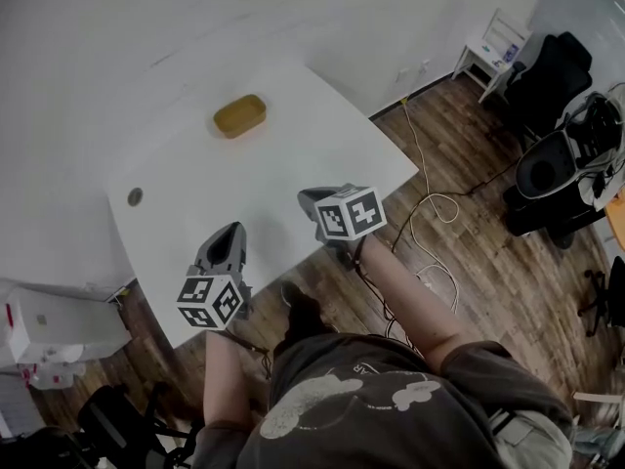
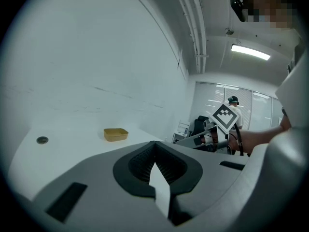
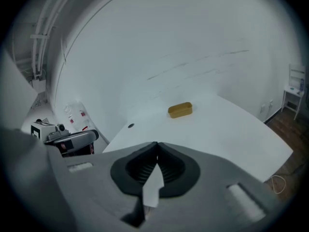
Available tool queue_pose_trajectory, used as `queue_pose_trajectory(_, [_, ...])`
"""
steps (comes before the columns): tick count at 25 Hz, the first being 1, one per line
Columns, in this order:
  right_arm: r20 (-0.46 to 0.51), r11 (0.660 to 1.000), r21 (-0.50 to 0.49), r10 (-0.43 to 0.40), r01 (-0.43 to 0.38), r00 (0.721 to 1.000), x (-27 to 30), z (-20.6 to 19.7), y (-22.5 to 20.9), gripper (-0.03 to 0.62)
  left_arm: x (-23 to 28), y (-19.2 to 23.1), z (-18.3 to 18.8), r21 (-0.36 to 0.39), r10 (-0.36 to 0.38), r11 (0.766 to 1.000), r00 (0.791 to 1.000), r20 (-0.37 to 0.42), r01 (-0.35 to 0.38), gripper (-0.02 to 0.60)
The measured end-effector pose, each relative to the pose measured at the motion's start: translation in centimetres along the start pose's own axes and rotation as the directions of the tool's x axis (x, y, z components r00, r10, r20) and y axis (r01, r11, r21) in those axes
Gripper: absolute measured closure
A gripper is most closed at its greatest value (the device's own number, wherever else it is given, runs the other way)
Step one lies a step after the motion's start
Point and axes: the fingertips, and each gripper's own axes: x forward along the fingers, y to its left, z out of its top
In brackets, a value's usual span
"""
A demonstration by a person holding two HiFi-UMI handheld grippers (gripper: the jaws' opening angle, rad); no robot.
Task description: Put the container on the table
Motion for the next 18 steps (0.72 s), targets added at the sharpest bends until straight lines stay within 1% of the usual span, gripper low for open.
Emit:
queue_pose_trajectory(5, [0.000,0.999,0.014,0.045,-0.045,0.999,-2.4,-2.0,2.2,0.595,-3.0,-2.4,-0.5,0.007,0.034,0.999,0.999,-0.016,-0.034,0.583])
queue_pose_trajectory(8, [0.011,0.998,0.030,0.055,-0.056,0.998,-3.4,-2.4,2.7,0.595,-3.9,-3.3,-0.9,0.009,0.041,0.999,0.999,-0.036,-0.041,0.584])
queue_pose_trajectory(12, [0.033,0.997,0.060,0.052,-0.054,0.998,-4.2,-2.7,2.0,0.595,-3.0,-4.1,-0.4,0.040,0.038,0.999,0.999,-0.037,-0.037,0.584])
queue_pose_trajectory(15, [0.044,0.997,0.070,0.033,-0.036,0.998,-4.8,-3.0,0.8,0.595,-1.6,-4.9,-0.1,0.053,0.011,0.999,0.999,-0.037,-0.009,0.584])
queue_pose_trajectory(18, [0.041,0.997,0.081,0.018,-0.021,0.999,-5.3,-3.4,-0.3,0.595,-0.6,-5.9,-0.5,0.060,-0.014,0.998,0.999,-0.047,0.016,0.584])
